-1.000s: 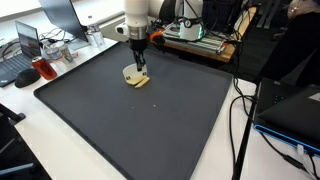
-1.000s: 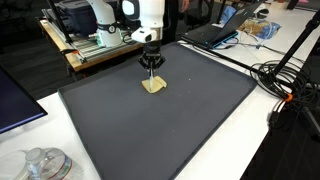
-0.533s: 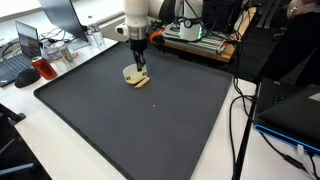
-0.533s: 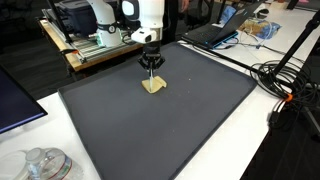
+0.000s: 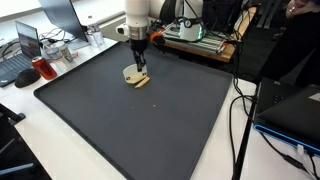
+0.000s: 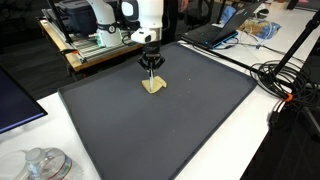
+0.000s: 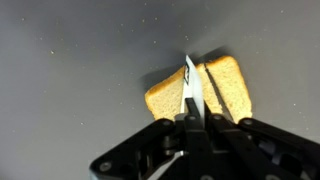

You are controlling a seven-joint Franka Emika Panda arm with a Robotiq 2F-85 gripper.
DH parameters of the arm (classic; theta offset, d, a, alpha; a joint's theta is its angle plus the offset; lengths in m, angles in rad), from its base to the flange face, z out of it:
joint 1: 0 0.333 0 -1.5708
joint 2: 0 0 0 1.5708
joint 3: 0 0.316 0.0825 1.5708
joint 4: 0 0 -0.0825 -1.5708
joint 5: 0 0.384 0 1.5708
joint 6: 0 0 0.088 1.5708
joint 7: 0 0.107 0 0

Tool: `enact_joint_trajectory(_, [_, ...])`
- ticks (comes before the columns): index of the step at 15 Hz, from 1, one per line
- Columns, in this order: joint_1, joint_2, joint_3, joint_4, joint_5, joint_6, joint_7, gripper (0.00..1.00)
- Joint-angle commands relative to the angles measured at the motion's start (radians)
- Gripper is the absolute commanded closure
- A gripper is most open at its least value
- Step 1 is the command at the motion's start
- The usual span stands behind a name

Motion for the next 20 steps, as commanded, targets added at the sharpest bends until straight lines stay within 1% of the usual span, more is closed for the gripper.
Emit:
enact_joint_trajectory(1, [0.017,0.086,-0.046,-0.018,-0.001,0.109,-0.012,0.99])
enact_joint_trajectory(4, [0.033,0.096,-0.076,-0.024,-0.007,0.158,-0.017,0.99])
enact_joint_trajectory(5, [0.047,0.099,-0.096,-0.025,-0.019,0.175,-0.012,0.99])
enact_joint_trajectory(8, [0.067,0.107,-0.126,-0.022,-0.007,0.204,-0.034,0.99])
enact_joint_trajectory(10, [0.072,0.107,-0.126,-0.024,0.013,0.202,-0.058,0.99])
enact_joint_trajectory(11, [0.062,0.103,-0.108,-0.028,0.034,0.19,-0.082,0.99])
enact_joint_trajectory(14, [-0.009,0.065,0.0,-0.051,0.164,0.117,-0.202,0.99])
enact_joint_trajectory(17, [-0.056,0.032,0.055,-0.05,0.282,0.021,-0.318,0.99])
enact_joint_trajectory(20, [-0.055,0.008,0.038,-0.037,0.289,-0.088,-0.34,0.99])
